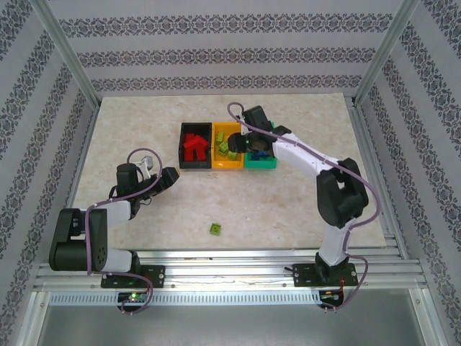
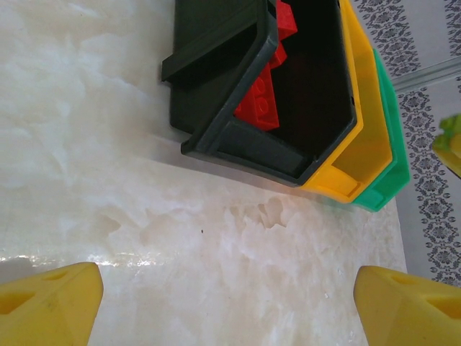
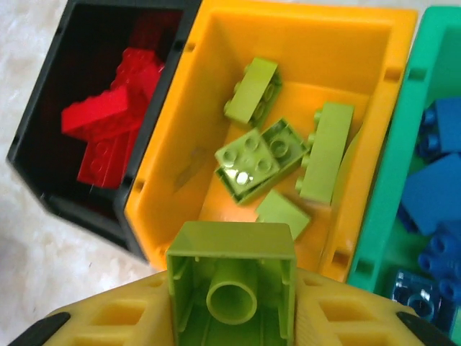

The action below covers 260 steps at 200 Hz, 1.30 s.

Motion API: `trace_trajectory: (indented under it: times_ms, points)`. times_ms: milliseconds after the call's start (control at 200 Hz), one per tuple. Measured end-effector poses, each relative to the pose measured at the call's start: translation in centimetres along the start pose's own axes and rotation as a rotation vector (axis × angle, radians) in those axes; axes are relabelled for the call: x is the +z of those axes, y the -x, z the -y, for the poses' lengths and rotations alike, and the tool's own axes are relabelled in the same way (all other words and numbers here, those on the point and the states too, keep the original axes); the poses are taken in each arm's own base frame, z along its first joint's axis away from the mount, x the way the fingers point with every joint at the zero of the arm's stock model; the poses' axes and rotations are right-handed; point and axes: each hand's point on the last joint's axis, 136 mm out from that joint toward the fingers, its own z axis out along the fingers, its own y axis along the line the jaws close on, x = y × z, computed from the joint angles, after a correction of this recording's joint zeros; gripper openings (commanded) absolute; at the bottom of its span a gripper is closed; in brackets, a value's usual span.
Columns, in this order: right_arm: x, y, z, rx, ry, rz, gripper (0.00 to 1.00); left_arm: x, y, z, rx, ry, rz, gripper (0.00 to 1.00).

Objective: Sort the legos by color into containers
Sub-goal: Place the lego in the container, then pick up the lego from the bottom-center of the table.

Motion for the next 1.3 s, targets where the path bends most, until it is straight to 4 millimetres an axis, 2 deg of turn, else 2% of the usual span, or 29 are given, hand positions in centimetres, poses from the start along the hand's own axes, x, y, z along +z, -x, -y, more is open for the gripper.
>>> trace_trajectory:
  times_ms: [160,255,315,415,540,694,899,994,1164,1299]
  points:
    - [2.8,1.6,0.7,0.007,0.000,-0.012,0.41,0.0,-0.1,-0.1,-0.002,0.002,-0.002,0.90]
    - [4.3,2.6,0.5,-0.011,0.005,-0.014,0.55,0.0,-0.1,-0.1,-0.002,0.002,-0.002,0.90]
    - [5.0,3.2,0.5,-0.019,0.003,-0.015,0.59,0.0,-0.1,-0.1,-0.002,0.002,-0.002,0.90]
    - [5.6,3.8,0.5,-0.030,0.002,-0.012,0.61,0.0,-0.1,-0.1,-0.002,0.002,-0.002,0.90]
    - [5.4,3.0,0.5,-0.037,-0.002,-0.024,0.61,0.0,-0.1,-0.1,-0.002,0.002,-0.002,0.90]
    - [3.9,-1.0,-0.2,-0.073,-0.024,-0.079,0.61,0.0,-0.1,-0.1,-0.002,0.001,-0.002,0.90]
    - [-0.5,-6.7,-4.4,-0.181,0.024,-0.114,0.61,0.2,0.0,-0.1,-0.003,-0.004,-0.002,0.90]
    - [-2.0,-9.3,-5.5,-0.207,0.041,-0.131,0.61,0.2,0.0,0.0,-0.004,-0.009,-0.002,0.90]
    - [-2.2,-15.6,-5.7,-0.203,0.035,-0.215,0.61,0.2,-0.1,0.1,-0.004,-0.017,-0.008,0.90]
    - [-2.0,-19.4,-6.1,-0.204,0.028,-0.284,0.61,0.2,-0.1,0.2,-0.007,-0.021,-0.009,0.90]
